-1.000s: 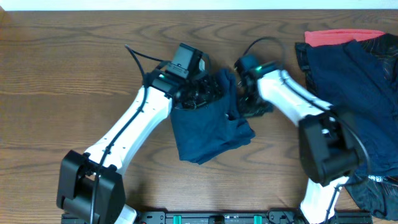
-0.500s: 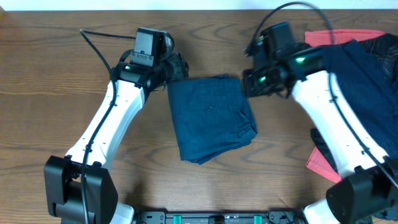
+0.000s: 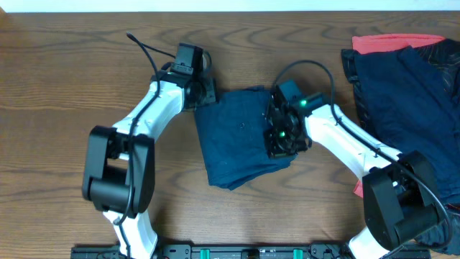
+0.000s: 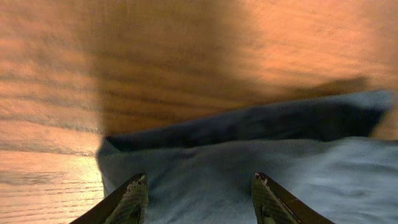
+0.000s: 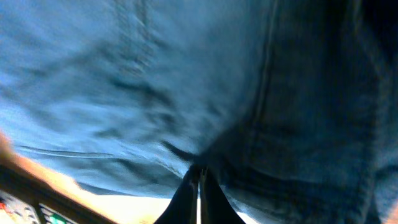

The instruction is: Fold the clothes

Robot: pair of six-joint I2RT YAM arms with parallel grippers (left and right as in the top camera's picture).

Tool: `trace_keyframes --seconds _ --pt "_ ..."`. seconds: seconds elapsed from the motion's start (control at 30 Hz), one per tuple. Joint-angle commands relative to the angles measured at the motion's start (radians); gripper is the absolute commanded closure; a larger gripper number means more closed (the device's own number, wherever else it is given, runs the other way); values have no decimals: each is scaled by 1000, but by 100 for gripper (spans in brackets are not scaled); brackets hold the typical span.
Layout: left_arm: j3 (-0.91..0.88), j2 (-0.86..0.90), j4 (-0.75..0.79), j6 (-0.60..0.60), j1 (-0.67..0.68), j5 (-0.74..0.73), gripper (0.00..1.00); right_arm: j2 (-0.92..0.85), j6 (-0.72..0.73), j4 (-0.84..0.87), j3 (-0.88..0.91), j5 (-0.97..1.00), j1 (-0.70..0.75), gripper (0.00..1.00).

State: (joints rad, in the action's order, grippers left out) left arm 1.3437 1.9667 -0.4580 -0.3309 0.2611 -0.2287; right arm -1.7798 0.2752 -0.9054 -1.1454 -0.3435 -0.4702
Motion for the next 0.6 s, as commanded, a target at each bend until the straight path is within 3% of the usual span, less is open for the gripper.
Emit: trace_keyframes --seconds 0.0,0.2,0.47,0.57 --pt "19 37 -41 24 2 14 44 -3 24 43 64 2 -13 91" --pt "17 93 -275 23 2 13 45 -19 69 179 153 138 -12 86" --pt "15 98 -647 -37 4 -26 43 -59 68 387 142 342 85 88" --pt "15 90 -703 -37 4 -59 43 -58 67 449 87 319 130 77"
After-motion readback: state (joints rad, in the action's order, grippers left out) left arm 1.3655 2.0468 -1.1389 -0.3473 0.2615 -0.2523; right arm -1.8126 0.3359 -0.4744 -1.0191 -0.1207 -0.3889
